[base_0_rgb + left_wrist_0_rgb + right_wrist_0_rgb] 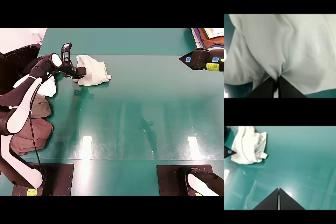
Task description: Fold the shirts.
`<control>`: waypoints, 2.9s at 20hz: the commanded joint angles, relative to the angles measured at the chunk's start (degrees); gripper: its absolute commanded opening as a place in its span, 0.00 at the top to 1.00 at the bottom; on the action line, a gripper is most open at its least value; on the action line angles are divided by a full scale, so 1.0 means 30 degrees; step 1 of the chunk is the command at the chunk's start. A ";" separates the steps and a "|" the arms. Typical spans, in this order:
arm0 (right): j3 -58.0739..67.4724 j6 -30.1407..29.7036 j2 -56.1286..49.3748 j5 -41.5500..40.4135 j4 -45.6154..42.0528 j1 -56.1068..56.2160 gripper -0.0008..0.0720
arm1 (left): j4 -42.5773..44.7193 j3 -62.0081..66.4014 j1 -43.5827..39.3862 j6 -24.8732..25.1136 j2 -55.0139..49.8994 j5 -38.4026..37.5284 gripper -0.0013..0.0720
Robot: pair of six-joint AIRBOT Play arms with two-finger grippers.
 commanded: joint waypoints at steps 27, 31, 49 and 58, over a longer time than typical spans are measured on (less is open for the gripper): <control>0.7053 0.0000 0.0102 0.4539 -0.0146 0.0007 0.97 | 0.3191 -0.3213 -0.1807 -0.0670 1.0222 -0.7468 0.07; 0.7053 0.0000 0.0095 0.4503 -0.0146 0.0007 0.97 | -0.0182 -0.9843 0.0656 0.0117 1.0178 -0.5071 0.07; 0.7053 0.0007 0.0080 0.4779 -0.0131 0.0007 0.97 | -0.5530 -1.5693 -0.0743 0.1581 0.9726 -0.0124 0.33; 0.6768 0.0168 0.0124 0.7053 -0.0903 -0.0022 0.97 | -0.5989 -1.3930 -0.0321 0.1559 0.9377 -0.0838 0.95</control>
